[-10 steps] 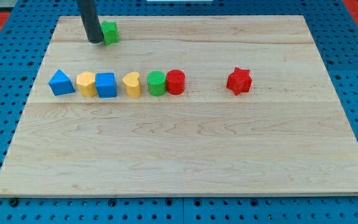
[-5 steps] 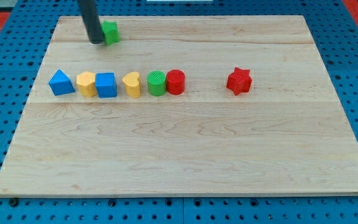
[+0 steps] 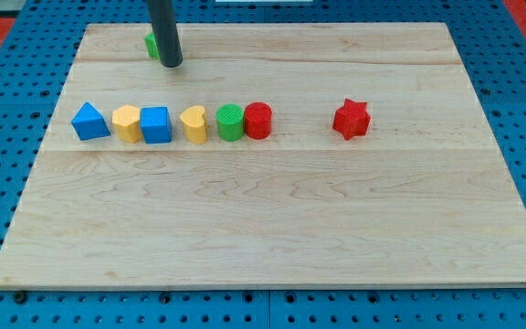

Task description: Push the green star towards the top left corner of the board

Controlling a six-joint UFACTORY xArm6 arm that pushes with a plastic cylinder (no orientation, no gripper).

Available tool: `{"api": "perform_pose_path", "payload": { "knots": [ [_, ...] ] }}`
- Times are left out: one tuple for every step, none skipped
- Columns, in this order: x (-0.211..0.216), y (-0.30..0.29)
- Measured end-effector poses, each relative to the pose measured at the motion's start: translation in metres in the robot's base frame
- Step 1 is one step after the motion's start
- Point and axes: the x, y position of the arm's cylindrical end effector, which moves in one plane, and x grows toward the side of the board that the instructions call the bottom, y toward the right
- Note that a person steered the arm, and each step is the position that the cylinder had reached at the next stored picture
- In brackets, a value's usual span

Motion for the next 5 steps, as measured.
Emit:
{"api": "perform_pose_path", "payload": {
  "knots": [
    [0.009,0.019],
    [-0.028,-0.003],
    [-0.029,-0.016],
    [-0.026,-0.050],
    [-0.025,-0.050]
  ]
}}
